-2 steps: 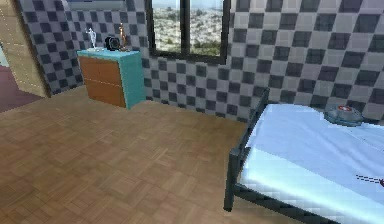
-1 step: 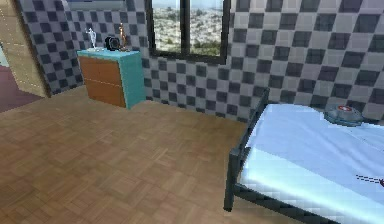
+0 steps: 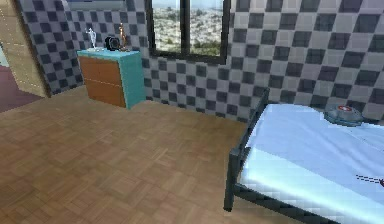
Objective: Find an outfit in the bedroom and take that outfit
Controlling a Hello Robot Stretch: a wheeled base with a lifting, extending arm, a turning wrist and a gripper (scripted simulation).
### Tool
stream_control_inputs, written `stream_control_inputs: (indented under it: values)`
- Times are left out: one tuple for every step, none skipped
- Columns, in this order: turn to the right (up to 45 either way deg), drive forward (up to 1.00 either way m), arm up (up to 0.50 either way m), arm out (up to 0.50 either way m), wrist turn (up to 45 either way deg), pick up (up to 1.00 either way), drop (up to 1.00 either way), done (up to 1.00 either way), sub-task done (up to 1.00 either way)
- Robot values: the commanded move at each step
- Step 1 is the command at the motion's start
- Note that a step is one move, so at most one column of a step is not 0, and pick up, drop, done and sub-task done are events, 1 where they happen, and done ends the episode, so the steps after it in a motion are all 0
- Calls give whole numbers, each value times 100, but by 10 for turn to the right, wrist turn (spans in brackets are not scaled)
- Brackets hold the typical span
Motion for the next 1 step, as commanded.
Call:
stream_control_inputs:
  values:
    - [0,0,0,0,0,0,0,100,0]
